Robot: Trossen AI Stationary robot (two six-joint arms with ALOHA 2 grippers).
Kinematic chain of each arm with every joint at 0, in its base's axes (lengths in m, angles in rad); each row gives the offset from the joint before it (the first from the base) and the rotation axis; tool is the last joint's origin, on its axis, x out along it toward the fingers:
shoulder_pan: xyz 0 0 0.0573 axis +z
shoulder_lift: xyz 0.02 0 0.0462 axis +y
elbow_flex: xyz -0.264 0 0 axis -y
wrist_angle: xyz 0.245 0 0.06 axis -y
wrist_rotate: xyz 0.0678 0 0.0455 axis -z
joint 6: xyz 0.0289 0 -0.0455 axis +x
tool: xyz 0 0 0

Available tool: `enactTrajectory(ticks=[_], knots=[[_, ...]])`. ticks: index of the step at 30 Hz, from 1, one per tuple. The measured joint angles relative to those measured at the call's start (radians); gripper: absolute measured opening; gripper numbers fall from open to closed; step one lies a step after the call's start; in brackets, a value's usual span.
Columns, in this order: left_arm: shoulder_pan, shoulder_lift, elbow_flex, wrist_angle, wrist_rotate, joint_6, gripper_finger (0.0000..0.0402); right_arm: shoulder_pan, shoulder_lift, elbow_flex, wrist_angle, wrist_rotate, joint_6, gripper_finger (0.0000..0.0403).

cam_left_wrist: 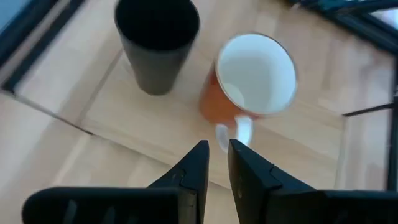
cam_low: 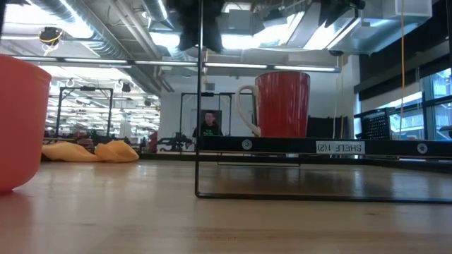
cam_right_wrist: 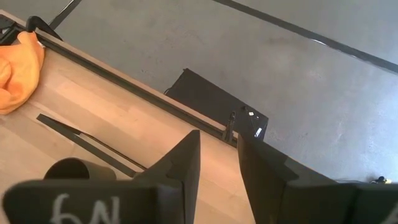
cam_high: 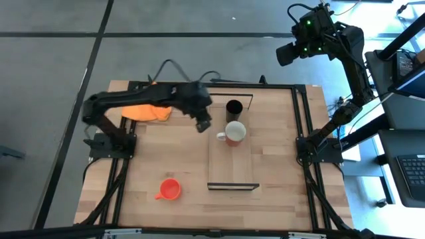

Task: Stack small to large cups/mugs on shelf
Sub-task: Put the orange mug on the shelf

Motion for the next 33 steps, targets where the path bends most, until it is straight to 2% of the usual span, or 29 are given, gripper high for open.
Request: enactTrajectory(ticks=[6, 11, 15, 26, 33], knots=[[-0.062, -0.29, -0.335, 0.128, 0.006, -0.174, 0.0055, 0.0, 0.0, 0.0, 0.0, 0.0, -0.028, 0.011], [-0.164, -0.446, -0.482, 0.097, -0.029, -0.327, 0.0055, 0.0, 0.0, 0.0, 0.0, 0.0, -0.049, 0.011], [-0.278, -0.492, -0.567, 0.028, -0.068, -0.469, 0.0055, 0.0, 0.0, 0.0, 0.0, 0.0, -0.05, 0.011], [-0.582, -0.488, -0.616, -0.077, -0.078, -0.886, 0.0055, 0.002, 0.0, 0.0, 0.0, -0.018, -0.049, 0.011], [-0.733, -0.488, -0.616, -0.066, -0.068, -1.112, 0.0055, 0.002, 0.0, 0.0, 0.0, -0.017, -0.049, 0.011]])
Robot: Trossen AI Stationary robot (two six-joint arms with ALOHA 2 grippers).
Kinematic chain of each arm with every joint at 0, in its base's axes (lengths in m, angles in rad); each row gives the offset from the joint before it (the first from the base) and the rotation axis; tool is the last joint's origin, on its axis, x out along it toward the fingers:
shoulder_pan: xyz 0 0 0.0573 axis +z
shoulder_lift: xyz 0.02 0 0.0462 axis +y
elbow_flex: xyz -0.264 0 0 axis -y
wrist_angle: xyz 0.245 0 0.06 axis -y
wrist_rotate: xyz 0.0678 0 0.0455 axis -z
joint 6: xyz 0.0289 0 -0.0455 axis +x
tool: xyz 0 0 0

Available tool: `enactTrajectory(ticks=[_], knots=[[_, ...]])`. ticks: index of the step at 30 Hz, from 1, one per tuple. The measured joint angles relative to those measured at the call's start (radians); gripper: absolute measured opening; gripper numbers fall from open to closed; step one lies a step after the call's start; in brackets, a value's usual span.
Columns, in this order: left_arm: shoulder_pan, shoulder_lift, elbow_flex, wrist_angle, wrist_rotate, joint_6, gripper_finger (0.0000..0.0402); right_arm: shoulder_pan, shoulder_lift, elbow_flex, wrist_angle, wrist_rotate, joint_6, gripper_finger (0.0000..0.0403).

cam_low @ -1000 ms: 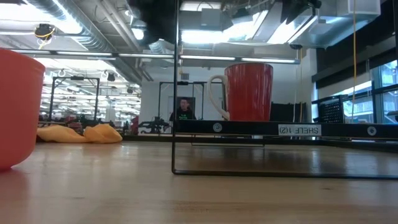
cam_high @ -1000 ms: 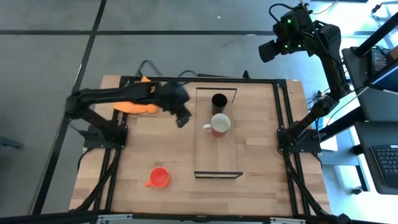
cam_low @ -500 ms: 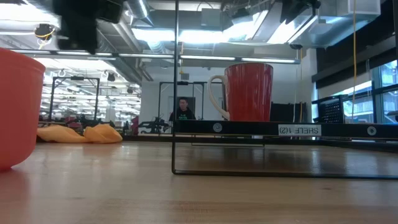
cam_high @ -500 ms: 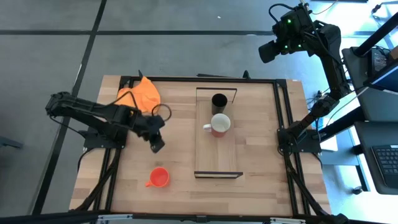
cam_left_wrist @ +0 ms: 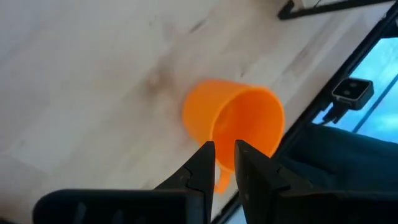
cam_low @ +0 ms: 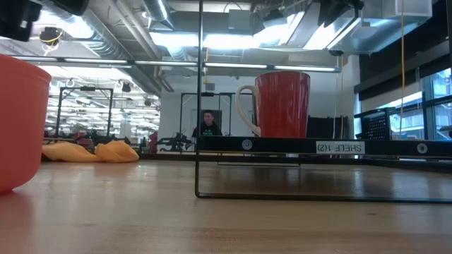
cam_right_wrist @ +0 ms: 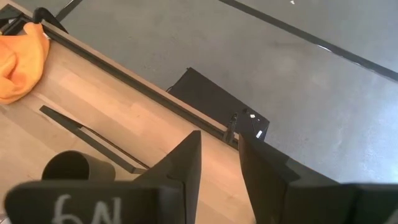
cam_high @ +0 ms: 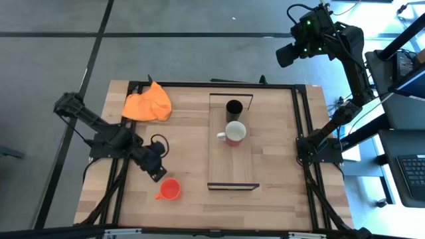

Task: Stack small to large cups/mugs on shelf
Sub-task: Put the orange mug on the shelf

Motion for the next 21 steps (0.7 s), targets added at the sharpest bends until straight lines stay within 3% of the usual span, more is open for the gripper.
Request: enactTrajectory(ticks=[5, 14, 21], knots=[[-0.05, 0.03, 0.0, 0.01, 0.005, -0.06, 0.0055, 0.0, 0.0, 0.0, 0.0, 0.0, 0.0, 0.011], [-0.05, 0.182, 0.0, 0.039, 0.024, -0.006, 0.0055, 0.0, 0.0, 0.0, 0.0, 0.001, -0.005, 0.011], [-0.049, 0.221, 0.0, 0.137, 0.005, -0.003, 0.0055, 0.0, 0.0, 0.0, 0.0, 0.001, -0.027, 0.011]])
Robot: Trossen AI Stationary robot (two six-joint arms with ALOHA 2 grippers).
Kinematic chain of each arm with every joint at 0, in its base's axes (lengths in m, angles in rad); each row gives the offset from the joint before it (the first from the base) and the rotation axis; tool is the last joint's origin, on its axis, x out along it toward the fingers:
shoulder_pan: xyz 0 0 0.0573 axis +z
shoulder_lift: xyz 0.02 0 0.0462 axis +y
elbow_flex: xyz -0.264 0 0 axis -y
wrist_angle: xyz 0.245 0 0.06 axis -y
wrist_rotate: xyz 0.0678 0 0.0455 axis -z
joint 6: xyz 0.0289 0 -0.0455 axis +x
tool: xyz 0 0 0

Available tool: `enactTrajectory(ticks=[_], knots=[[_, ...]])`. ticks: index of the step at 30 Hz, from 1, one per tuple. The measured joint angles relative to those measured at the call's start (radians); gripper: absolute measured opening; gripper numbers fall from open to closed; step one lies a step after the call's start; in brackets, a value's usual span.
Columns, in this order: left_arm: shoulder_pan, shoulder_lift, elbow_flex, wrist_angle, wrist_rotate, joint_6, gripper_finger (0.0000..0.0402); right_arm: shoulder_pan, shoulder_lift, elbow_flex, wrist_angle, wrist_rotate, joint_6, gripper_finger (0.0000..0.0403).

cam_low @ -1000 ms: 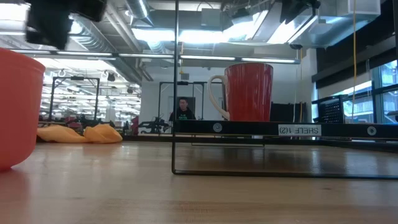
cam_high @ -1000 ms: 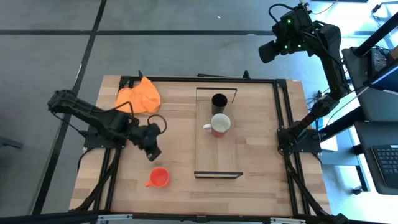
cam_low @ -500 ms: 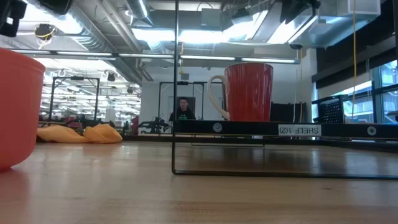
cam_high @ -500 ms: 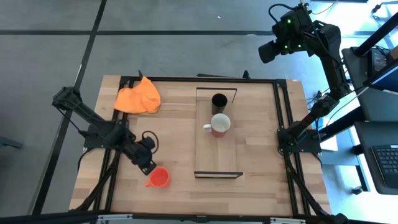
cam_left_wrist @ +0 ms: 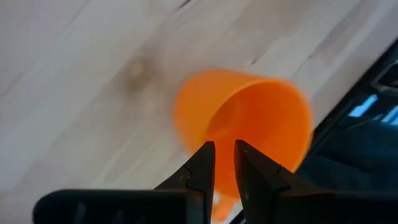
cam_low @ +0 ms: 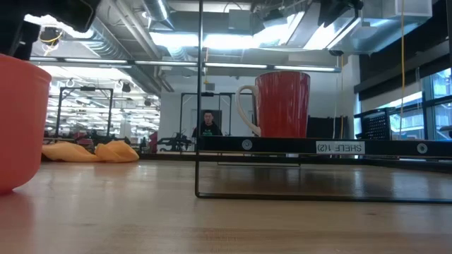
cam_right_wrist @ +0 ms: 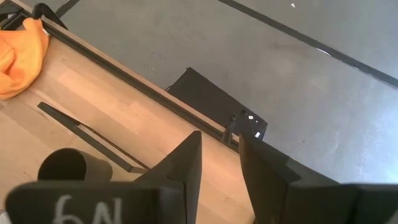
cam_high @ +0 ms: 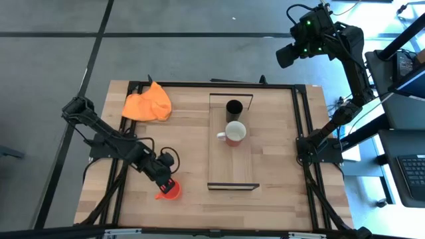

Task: Stack small to large cups/mugs on shelf
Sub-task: Put the orange mug on the shelf

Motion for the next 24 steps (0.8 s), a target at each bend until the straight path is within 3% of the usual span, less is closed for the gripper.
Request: enactTrajectory(ticks=[24], knots=[[0.002, 0.05, 0.002, -0.011, -0.007, 0.003, 0.0055, 0.0, 0.0, 0.0, 0.0, 0.0, -0.05, 0.011]])
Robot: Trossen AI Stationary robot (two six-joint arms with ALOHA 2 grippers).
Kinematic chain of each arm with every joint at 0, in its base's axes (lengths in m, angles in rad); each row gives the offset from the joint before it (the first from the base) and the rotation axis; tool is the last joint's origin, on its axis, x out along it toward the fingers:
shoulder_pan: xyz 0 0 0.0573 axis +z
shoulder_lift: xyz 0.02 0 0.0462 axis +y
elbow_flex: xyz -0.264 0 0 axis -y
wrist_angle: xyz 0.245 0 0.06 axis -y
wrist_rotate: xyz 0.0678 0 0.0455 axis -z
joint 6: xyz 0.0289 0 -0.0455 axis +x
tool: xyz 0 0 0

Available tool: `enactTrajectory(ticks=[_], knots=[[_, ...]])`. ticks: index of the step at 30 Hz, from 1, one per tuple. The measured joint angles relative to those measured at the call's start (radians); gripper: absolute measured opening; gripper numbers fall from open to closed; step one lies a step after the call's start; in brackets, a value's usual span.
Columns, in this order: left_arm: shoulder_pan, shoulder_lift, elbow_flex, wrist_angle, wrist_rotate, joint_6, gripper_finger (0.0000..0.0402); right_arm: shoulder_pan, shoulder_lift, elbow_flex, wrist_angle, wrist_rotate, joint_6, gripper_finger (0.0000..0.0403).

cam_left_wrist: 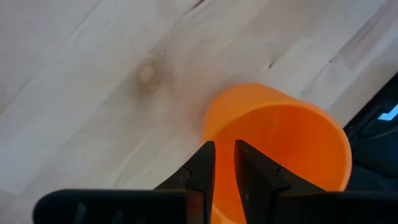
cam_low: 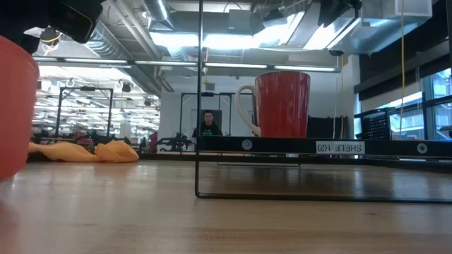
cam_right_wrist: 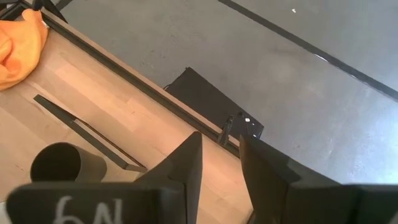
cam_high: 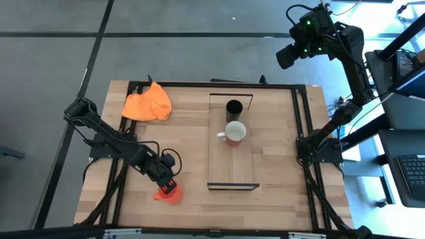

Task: Stack small to large cups/mugs on shelf
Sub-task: Put the orange mug on the shelf

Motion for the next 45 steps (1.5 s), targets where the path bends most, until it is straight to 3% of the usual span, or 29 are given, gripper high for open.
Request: enactTrajectory(ticks=[20, 39, 45], knots=[[0.011, 0.008, -0.001, -0.005, 0.014, 0.019, 0.0055, 0.0, 0.0, 0.0, 0.0, 0.0, 0.001, 0.011], [-0.017, 0.008, -0.001, 0.019, 0.016, -0.062, 0.0055, 0.0, 0.0, 0.0, 0.0, 0.0, -0.003, 0.011], [-0.028, 0.008, 0.068, 0.018, 0.02, 0.014, 0.0055, 0.0, 0.0, 0.0, 0.0, 0.0, -0.004, 0.011]])
